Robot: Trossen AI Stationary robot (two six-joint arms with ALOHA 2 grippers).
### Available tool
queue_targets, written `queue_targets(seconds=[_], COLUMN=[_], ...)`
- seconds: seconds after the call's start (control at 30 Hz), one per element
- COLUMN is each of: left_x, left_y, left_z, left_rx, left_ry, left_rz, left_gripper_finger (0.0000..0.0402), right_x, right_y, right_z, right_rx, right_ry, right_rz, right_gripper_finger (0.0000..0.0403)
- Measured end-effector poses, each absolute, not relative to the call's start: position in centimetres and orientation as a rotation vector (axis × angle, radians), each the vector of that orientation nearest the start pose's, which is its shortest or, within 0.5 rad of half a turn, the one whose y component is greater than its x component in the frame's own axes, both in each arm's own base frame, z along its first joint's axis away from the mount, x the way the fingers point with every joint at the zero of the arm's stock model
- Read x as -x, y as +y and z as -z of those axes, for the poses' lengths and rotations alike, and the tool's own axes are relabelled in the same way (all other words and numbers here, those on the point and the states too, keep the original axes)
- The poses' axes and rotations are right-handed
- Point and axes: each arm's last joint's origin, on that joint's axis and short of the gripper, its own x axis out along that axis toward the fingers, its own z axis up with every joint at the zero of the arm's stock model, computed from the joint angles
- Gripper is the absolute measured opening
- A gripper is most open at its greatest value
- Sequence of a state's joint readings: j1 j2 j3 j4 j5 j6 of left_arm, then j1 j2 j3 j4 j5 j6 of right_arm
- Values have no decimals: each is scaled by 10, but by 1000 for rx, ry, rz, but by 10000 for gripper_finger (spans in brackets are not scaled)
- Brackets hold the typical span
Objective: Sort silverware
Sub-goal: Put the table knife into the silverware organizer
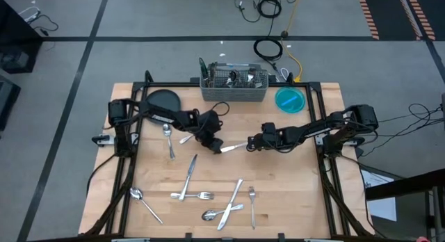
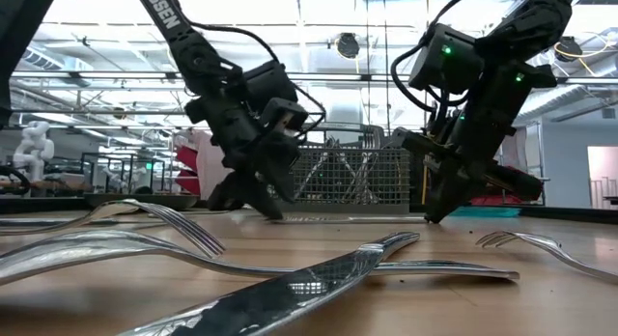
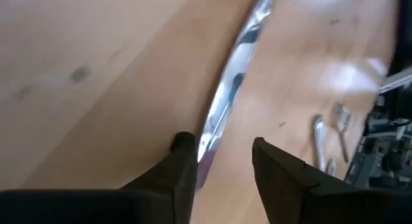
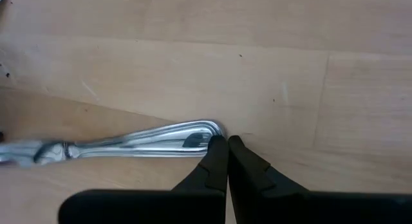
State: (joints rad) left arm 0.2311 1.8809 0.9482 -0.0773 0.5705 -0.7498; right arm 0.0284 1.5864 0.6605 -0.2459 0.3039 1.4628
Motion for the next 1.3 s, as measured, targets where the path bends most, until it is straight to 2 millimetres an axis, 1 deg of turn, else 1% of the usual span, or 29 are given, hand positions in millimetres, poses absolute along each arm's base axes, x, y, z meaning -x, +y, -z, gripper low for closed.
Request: queue_targets(seconds=[0.1, 0.2, 0.4, 0.57, 0.63, 0.7, 0.8, 0.87, 0.9, 0.93, 1.03, 1.17, 1.23, 1.3], left_x=[-341, -343, -347, -347, -347, -346, -347, -351, -352, -352, -354, -351, -346, -345], left_y=[60, 55, 43, 42, 41, 41, 38, 36, 35, 35, 36, 47, 55, 64], left_z=[-116, -110, -93, -91, -91, -91, -90, -89, -89, -90, -92, -107, -118, -132], left_rx=[1046, 998, 974, 940, 896, 863, 783, 756, 755, 760, 794, 830, 839, 820], left_ry=[1013, 1035, 1080, 1084, 1083, 1084, 1072, 1038, 1030, 1022, 1020, 1006, 986, 928], left_rz=[-72, -57, -41, -36, -24, -13, 4, 35, 39, 38, 21, 0, -34, -63], left_gripper_finger=[166, 172, 173, 169, 155, 129, 75, 32, 17, 10, 5, 4, 3, 3], right_x=[-257, -257, -257, -257, -257, -258, -258, -258, -258, -258, -258, -258, -258, -259], right_y=[-1, -1, -1, -2, -2, -2, -2, -2, -2, -2, -3, -3, -3, -1], right_z=[-120, -120, -120, -120, -120, -120, -120, -120, -120, -120, -120, -120, -121, -121], right_rx=[-1095, -1096, -1094, -1089, -1087, -1087, -1086, -1085, -1084, -1084, -1081, -1121, -1123, -1121], right_ry=[732, 729, 726, 720, 712, 707, 703, 700, 697, 695, 682, 654, 652, 653], right_rz=[1012, 1014, 1015, 1019, 1021, 1020, 1021, 1023, 1023, 1022, 1029, 1053, 1052, 1046], right_gripper_finger=[0, 0, 0, 0, 0, 0, 0, 0, 0, 0, 0, 0, 0, 0])
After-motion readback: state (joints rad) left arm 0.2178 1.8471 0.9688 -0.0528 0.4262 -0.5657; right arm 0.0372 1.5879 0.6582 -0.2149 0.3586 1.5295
